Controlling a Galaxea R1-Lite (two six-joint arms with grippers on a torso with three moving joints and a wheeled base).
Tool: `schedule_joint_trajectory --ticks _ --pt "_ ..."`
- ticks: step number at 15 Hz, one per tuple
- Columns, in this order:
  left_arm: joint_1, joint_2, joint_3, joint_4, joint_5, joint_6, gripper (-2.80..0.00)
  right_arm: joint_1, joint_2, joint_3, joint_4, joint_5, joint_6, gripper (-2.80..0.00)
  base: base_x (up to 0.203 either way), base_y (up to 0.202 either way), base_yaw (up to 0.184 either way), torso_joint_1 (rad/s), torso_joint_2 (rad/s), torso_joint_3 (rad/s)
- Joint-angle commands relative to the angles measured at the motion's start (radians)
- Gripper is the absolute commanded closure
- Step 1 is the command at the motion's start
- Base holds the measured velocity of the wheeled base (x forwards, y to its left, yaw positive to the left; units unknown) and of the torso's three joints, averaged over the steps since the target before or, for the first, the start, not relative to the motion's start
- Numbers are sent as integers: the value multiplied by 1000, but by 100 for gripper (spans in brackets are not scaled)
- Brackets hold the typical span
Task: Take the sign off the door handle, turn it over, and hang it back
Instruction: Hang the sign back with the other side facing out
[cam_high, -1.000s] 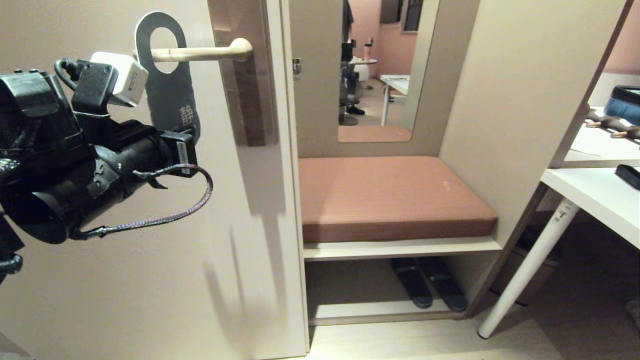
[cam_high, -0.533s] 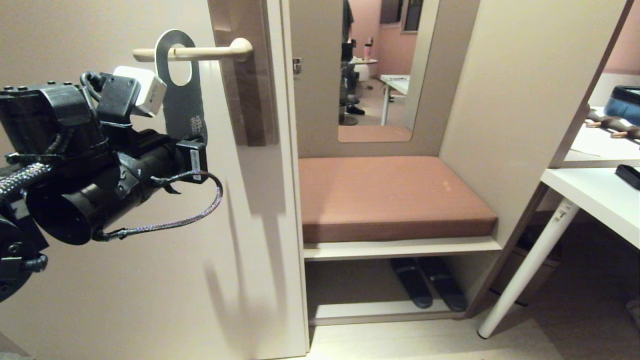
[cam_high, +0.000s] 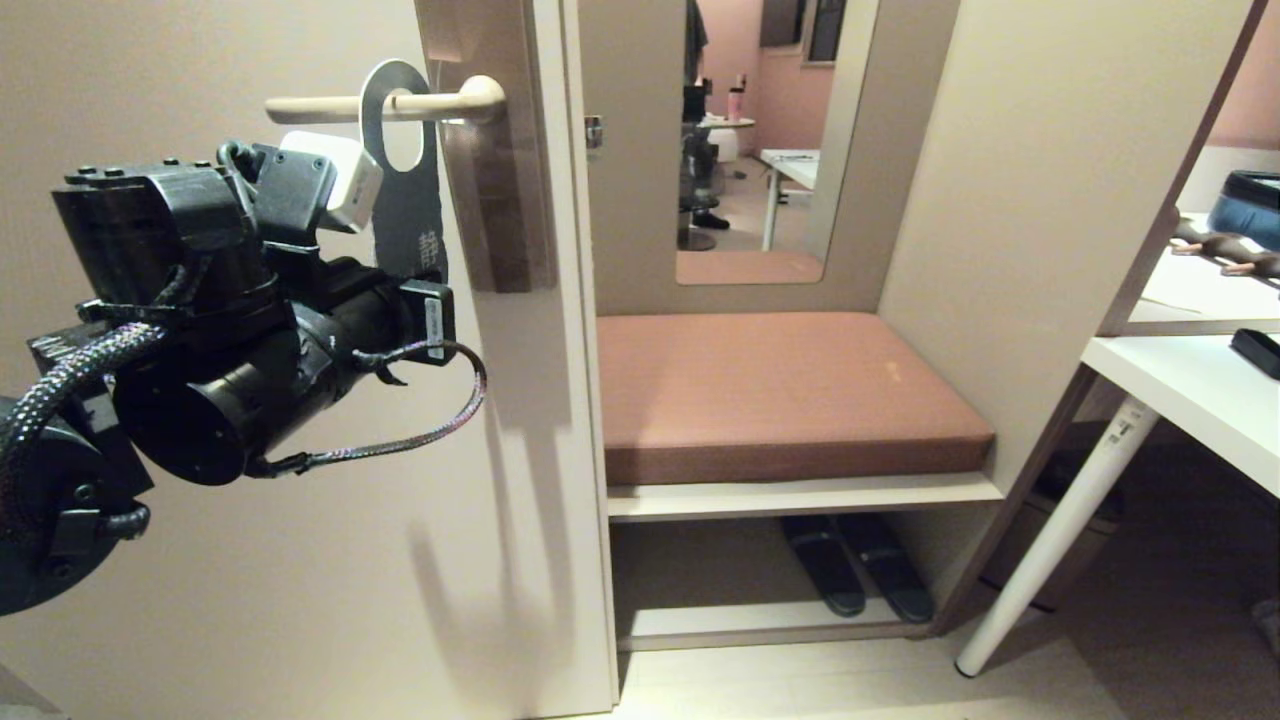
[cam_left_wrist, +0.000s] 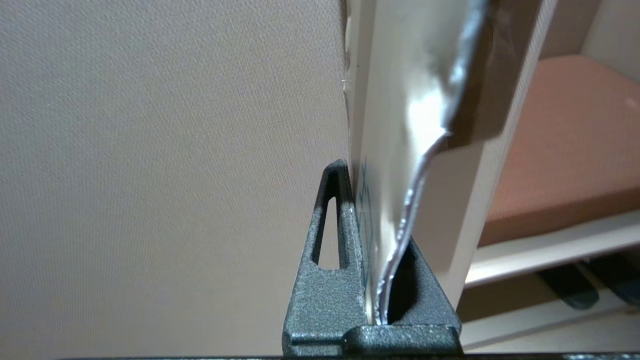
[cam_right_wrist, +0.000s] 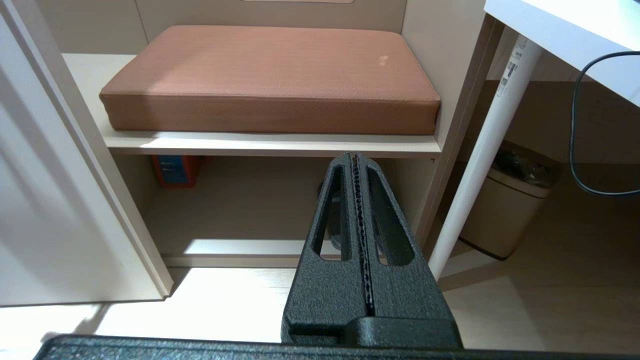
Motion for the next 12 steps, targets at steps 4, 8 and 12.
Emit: schedule_joint_trajectory --ticks 4,8,12 --pt "-44 36 -59 -2 31 3 0 0 0 0 -1 0 0 0 0 0 0 0 0 0" --pt "-64 54 -62 -4 48 1 0 -1 0 0 0 0 0 0 0 0 0 0 0 0" --pt "-67 60 -60 -4 48 0 0 0 0 0 0 0 0 0 0 0 0 0 0 0"
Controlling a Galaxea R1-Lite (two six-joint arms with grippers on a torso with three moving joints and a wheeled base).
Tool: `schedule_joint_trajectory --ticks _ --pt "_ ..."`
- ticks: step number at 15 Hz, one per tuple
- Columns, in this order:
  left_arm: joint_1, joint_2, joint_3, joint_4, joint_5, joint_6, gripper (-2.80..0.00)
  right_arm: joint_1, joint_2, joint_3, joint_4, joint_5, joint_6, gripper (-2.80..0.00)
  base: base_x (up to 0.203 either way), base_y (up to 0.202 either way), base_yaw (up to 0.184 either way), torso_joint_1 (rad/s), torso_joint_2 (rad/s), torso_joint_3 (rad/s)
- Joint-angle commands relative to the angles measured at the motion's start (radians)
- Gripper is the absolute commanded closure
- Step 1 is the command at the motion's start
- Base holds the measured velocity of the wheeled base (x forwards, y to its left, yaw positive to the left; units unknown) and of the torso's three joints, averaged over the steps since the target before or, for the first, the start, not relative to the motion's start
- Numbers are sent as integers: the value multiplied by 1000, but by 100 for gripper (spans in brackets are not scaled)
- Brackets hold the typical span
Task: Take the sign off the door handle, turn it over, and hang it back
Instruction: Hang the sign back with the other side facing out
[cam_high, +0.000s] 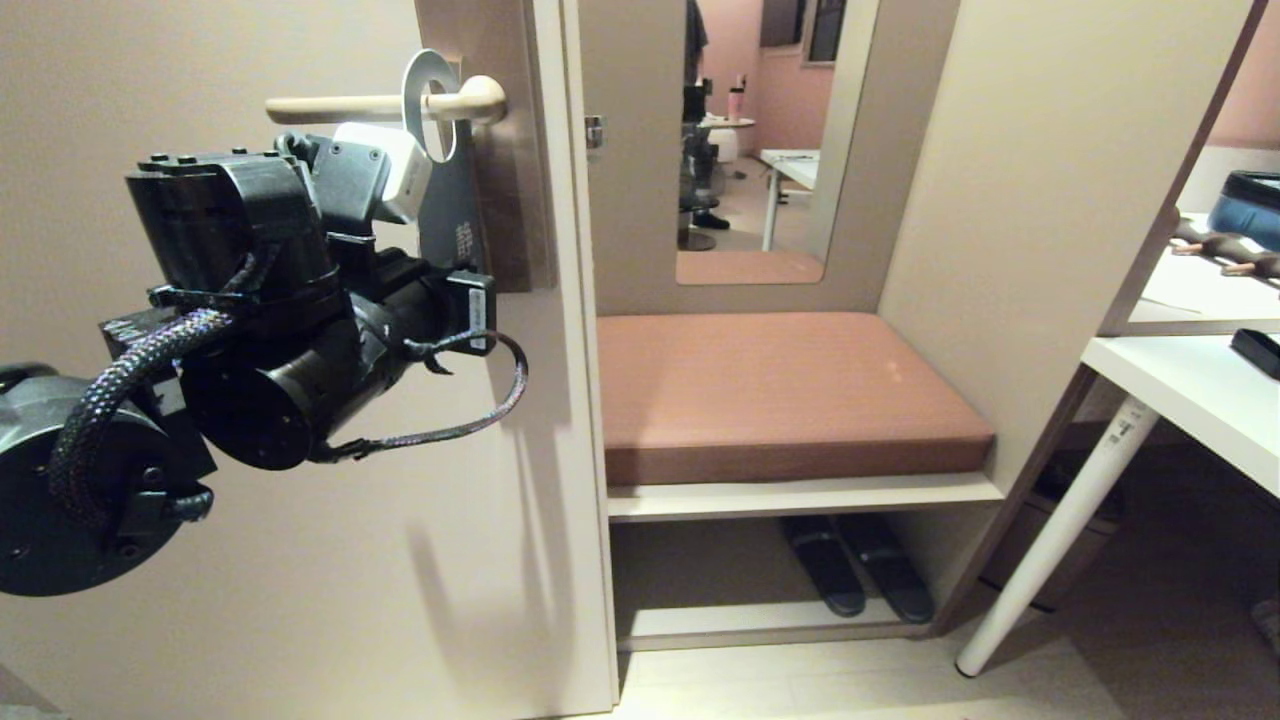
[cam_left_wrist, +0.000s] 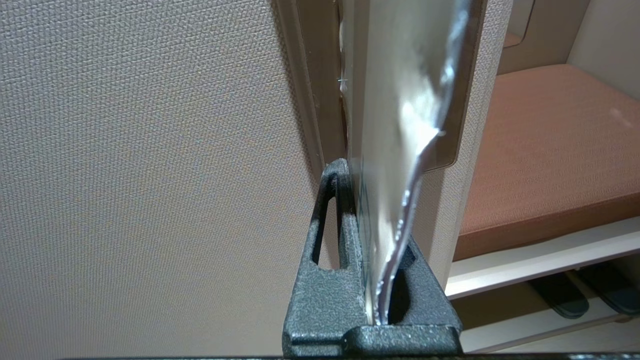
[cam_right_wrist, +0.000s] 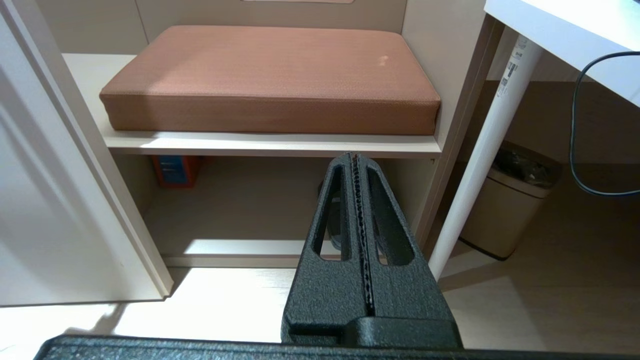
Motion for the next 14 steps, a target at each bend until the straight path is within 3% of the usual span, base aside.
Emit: schedule_joint_trajectory --ticks 1,6,7,14 --pt "-8 4 2 -3 2 0 0 0 0 0 0 0 0 0 0 0 0 0 0 0" --pt "-30 1 11 -3 14 0 0 0 0 0 0 0 0 0 0 0 0 0 0 0" --pt "-30 -1 11 -3 13 -2 -280 0 0 0 -2 0 0 0 0 0 0 0 0 0" --pt "-34 -46 42 -3 13 -42 -280 0 0 0 0 0 0 0 0 0 0 0 0 0"
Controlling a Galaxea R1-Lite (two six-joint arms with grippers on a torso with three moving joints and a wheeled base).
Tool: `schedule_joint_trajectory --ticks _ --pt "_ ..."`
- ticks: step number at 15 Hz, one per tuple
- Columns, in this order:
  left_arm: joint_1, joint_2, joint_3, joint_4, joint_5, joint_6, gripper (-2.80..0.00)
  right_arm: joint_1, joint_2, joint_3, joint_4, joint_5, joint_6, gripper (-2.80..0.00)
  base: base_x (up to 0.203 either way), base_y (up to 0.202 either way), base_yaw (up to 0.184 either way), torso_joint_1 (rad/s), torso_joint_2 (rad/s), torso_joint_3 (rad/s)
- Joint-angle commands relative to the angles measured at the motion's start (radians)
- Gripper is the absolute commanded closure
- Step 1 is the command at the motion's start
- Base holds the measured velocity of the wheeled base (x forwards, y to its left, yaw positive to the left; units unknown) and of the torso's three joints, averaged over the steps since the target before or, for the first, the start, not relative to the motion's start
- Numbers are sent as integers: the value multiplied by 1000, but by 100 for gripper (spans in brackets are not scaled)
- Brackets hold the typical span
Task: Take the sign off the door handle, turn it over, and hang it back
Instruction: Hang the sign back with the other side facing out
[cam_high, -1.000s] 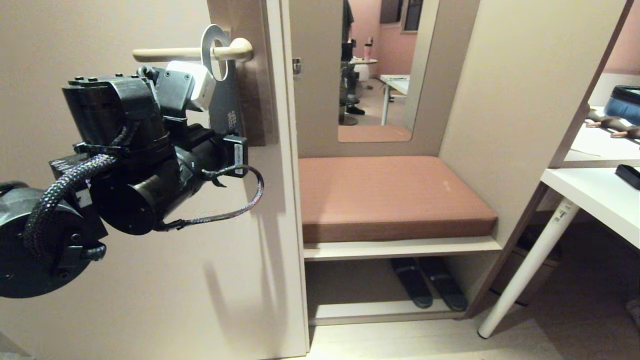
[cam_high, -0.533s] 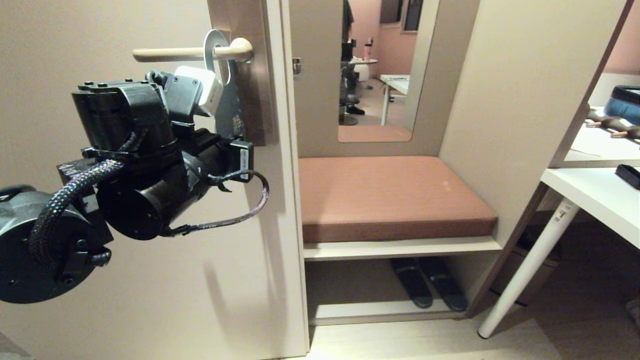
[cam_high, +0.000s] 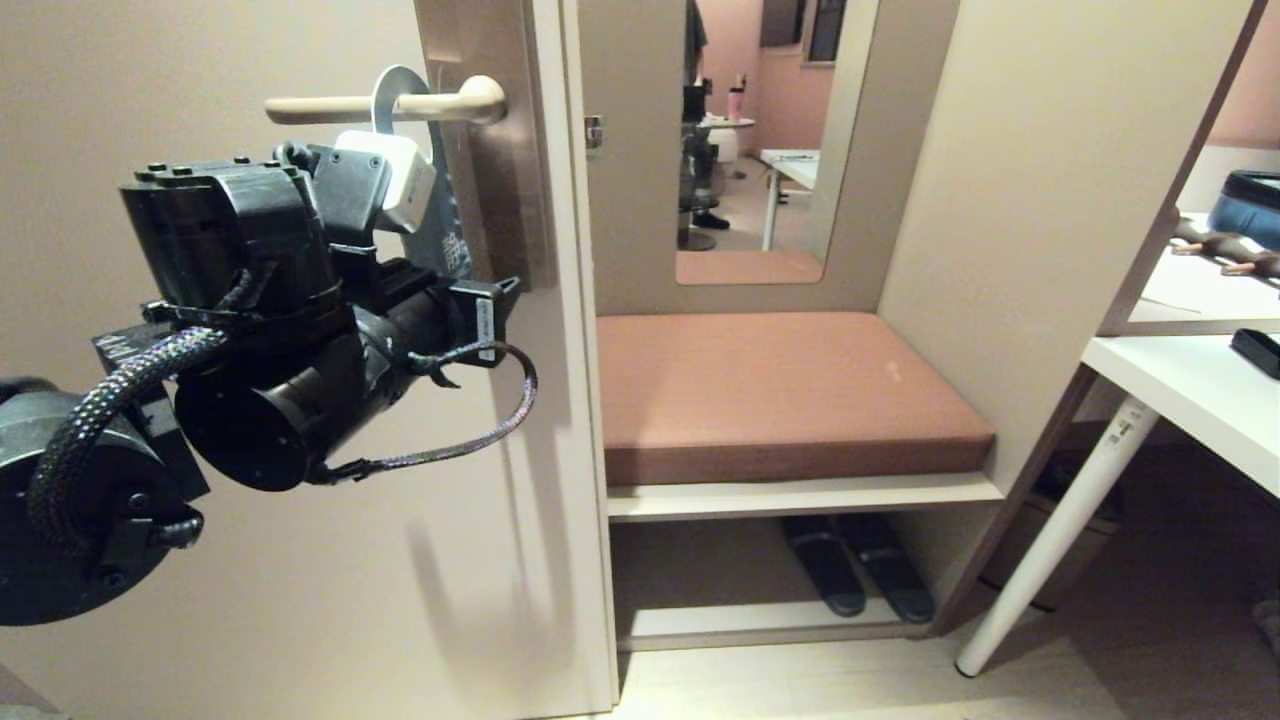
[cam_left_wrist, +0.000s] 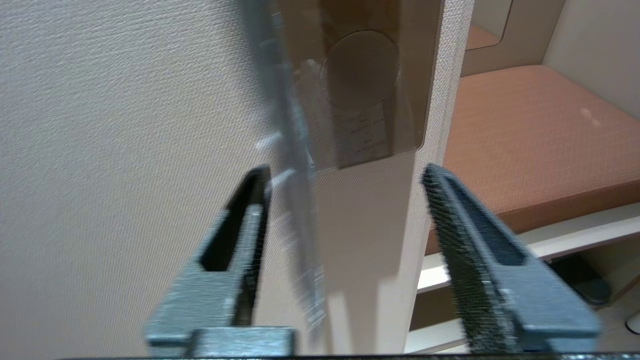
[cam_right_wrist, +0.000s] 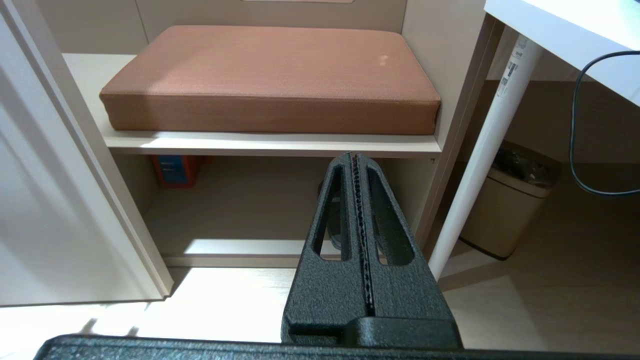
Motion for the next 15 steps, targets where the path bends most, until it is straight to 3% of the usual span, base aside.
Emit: schedule_joint_trajectory --ticks 1,15 --pt "0 -35 25 -4 3 -4 -280 0 0 0 -1 -1 0 0 0 0 0 0 0 0" --pt "0 -359 321 -2 -7 5 -280 0 0 0 0 0 0 0 0 0 0 0 0 0"
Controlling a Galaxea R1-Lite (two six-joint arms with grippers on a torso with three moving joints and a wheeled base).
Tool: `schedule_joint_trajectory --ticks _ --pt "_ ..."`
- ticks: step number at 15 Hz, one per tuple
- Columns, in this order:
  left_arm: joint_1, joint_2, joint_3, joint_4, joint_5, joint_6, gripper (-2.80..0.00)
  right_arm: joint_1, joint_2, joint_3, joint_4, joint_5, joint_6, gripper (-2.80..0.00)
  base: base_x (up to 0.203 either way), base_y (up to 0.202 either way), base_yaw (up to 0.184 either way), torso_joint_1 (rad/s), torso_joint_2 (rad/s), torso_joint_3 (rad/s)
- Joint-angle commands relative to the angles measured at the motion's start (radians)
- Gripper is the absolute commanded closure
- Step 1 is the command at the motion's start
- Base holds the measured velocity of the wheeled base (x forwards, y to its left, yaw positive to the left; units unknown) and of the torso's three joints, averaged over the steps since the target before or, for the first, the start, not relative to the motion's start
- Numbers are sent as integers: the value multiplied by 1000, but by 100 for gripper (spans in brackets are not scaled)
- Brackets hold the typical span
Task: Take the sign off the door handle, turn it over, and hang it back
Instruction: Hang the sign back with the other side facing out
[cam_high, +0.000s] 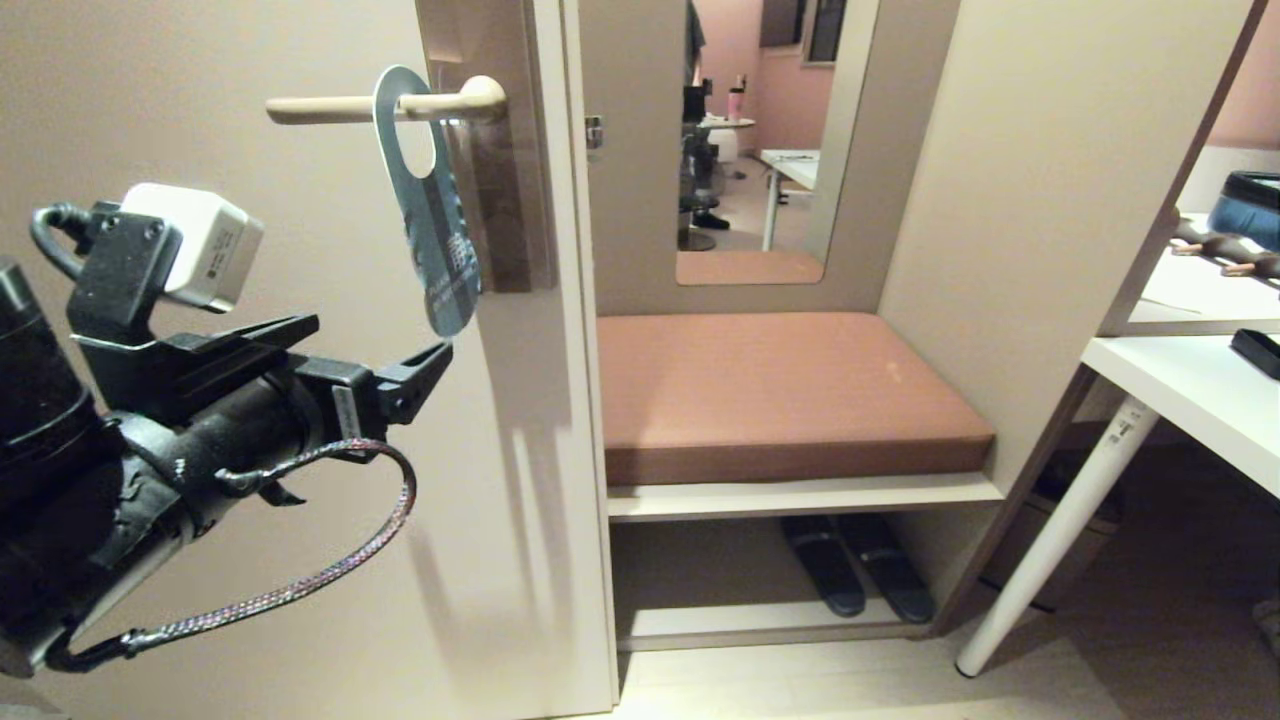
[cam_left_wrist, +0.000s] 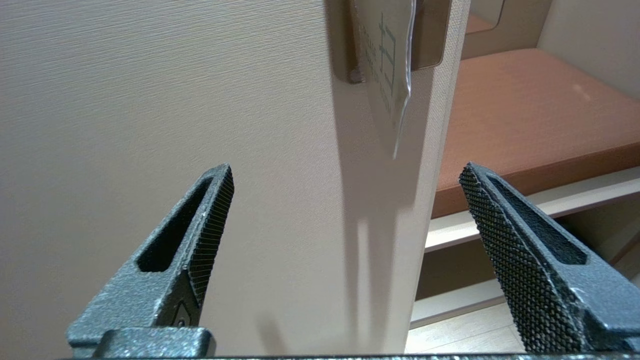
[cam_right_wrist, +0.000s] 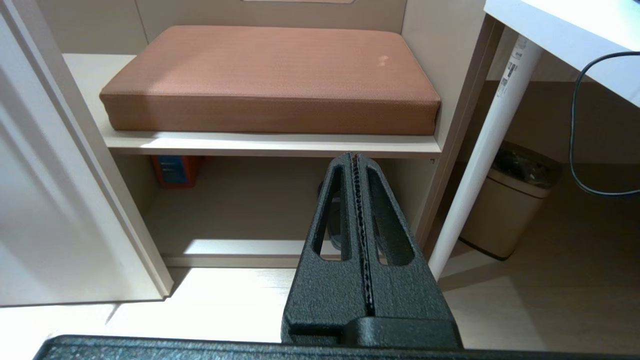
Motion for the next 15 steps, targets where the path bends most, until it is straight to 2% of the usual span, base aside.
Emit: schedule_joint_trajectory --ticks 1,4,5,8,11,15 --pt "0 -84 41 -2 2 1 -280 0 0 0 0 0 0 0 0 0 0 0 0 0" --pt "0 -121 74 -1 -14 2 -280 0 0 0 0 1 0 0 0 0 0 0 0 0" --pt "1 -122 74 -2 -23 3 0 0 0 0 -1 1 0 0 0 0 0 0 0 0" --pt "4 -115 51 -2 -26 7 0 0 0 0 0 1 0 0 0 0 0 0 0 0" --pt "41 -86 12 0 -26 8 0 0 0 0 0 1 0 0 0 0 0 0 0 0" --pt "58 18 -115 0 -26 8 0 0 0 0 0 1 0 0 0 0 0 0 0 0"
